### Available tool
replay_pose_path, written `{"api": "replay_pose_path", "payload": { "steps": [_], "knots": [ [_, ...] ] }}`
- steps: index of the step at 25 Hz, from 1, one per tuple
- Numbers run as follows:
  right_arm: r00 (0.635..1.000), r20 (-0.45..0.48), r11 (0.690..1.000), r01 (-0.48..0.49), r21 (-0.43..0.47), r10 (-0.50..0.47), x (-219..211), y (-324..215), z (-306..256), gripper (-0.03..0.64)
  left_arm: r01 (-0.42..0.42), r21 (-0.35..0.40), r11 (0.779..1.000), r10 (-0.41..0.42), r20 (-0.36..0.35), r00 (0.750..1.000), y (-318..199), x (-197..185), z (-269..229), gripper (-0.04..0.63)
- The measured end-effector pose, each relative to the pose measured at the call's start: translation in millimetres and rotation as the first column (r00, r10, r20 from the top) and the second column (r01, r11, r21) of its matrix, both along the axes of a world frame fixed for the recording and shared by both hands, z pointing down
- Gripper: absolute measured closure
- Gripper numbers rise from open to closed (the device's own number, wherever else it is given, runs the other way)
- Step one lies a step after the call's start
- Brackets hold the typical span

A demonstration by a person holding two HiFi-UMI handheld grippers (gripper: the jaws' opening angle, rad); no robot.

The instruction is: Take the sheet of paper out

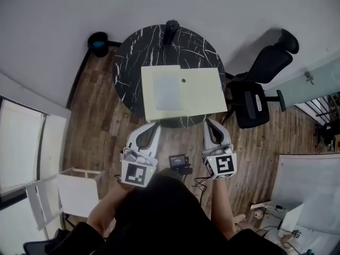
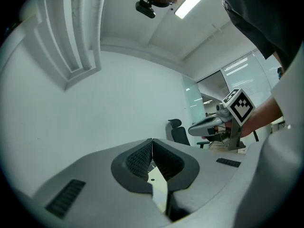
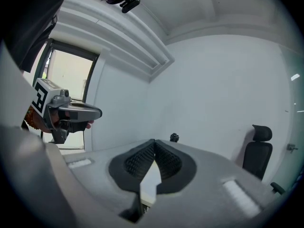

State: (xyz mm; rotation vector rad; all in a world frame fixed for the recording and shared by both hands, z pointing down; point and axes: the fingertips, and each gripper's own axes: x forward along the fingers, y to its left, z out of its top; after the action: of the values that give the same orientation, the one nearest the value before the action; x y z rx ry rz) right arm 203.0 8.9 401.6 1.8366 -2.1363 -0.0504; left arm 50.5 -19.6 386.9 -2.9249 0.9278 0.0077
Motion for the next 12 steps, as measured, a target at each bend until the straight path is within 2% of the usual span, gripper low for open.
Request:
{"api": "replay_pose_path", "payload": {
  "steps": [6,9,12],
  "knots": [
    [1.0,-0.02,0.999,-0.018,-0.029,0.018,-0.6,7.5,4.4,0.618,0.016,0.005,1.0,-0.016,-0.018,1.0,-4.1,-13.5,-3.5,0.594],
    [0.999,-0.03,0.999,-0.023,-0.036,0.022,1.4,8.0,3.1,0.618,0.072,-0.092,0.993,-0.077,-0.045,0.996,-10.8,-27.8,4.4,0.594],
    [1.0,-0.024,0.999,-0.013,-0.04,0.012,-1.0,9.2,1.3,0.618,0.09,-0.069,0.994,-0.093,-0.043,0.995,-9.7,-36.6,4.6,0.594]
  ]
}}
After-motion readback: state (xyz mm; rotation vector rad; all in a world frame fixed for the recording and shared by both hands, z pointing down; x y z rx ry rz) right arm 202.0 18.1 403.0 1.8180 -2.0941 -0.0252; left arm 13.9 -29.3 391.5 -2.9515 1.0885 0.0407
